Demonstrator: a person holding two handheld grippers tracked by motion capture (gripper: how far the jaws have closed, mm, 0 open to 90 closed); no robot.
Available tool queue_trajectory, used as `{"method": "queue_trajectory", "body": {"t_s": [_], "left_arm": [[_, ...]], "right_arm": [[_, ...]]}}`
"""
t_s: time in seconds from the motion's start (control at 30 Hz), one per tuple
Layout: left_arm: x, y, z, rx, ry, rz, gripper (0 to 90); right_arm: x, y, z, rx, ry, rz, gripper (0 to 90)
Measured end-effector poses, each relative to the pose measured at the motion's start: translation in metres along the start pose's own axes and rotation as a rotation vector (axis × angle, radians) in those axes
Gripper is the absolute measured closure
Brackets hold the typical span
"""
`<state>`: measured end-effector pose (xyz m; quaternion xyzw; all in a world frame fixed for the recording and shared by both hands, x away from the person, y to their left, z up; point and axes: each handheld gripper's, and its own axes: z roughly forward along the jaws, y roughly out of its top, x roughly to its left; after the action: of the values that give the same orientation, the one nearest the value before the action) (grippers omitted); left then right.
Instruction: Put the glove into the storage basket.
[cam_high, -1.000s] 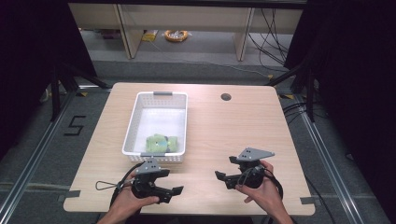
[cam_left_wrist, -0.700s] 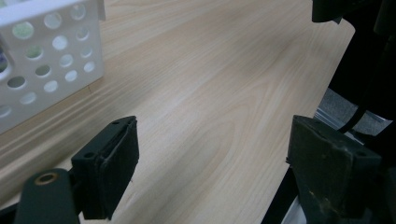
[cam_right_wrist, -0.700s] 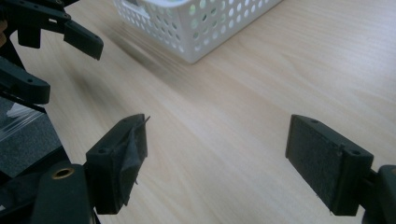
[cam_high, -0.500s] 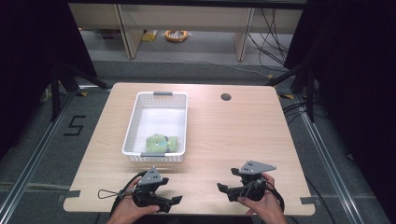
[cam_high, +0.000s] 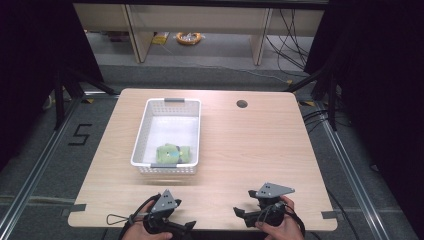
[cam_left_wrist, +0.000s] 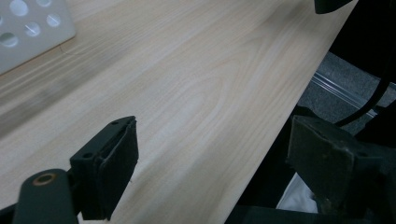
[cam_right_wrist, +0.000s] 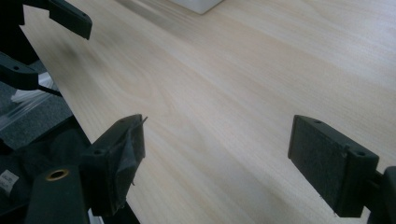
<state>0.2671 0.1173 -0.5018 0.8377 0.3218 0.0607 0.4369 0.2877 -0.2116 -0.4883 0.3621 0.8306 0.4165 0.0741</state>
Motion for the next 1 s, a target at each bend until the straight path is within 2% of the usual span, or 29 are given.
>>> {"method": "queue_trajectory", "body": {"t_s": [0.13, 0.27, 0.3, 0.33, 0.4, 0.47, 0.53, 0.57, 0.9, 0.97, 1.0], "left_arm": [[0.0, -0.001, 0.0, 0.01, 0.007, -0.002, 16.0], [0.0, -0.002, 0.0, 0.015, 0.01, 0.002, 16.0], [-0.001, -0.002, 0.001, 0.016, 0.011, -0.005, 16.0], [-0.001, -0.002, 0.0, 0.027, 0.017, -0.004, 16.0], [0.0, -0.002, 0.0, 0.032, 0.008, 0.024, 16.0], [-0.002, -0.002, 0.002, 0.011, 0.007, -0.003, 16.0], [-0.002, -0.003, 0.003, 0.008, 0.009, -0.006, 16.0], [-0.002, -0.002, 0.002, 0.015, 0.01, -0.005, 16.0], [-0.002, -0.002, 0.002, 0.013, 0.011, -0.007, 16.0], [0.001, -0.002, 0.001, 0.037, 0.018, 0.028, 16.0], [0.001, -0.002, 0.002, 0.041, 0.027, 0.007, 16.0]], "right_arm": [[0.004, -0.004, -0.001, 0.021, -0.025, -0.008, 19.0], [0.006, -0.008, -0.001, 0.025, -0.026, -0.019, 18.8], [0.006, -0.009, -0.002, 0.032, -0.019, -0.009, 18.8], [0.007, -0.01, -0.002, 0.023, -0.03, -0.017, 18.8], [0.007, -0.011, -0.002, 0.031, -0.03, -0.017, 18.8], [0.007, -0.011, -0.002, 0.03, -0.013, -0.023, 18.7], [0.007, -0.012, -0.002, 0.032, -0.025, -0.018, 18.7], [0.006, -0.012, -0.002, 0.03, -0.014, -0.026, 18.6], [0.007, -0.013, -0.001, 0.026, -0.028, -0.026, 18.6], [0.006, -0.013, -0.001, 0.026, -0.031, -0.026, 18.6], [0.006, -0.013, -0.001, 0.031, -0.03, -0.027, 18.5]]}}
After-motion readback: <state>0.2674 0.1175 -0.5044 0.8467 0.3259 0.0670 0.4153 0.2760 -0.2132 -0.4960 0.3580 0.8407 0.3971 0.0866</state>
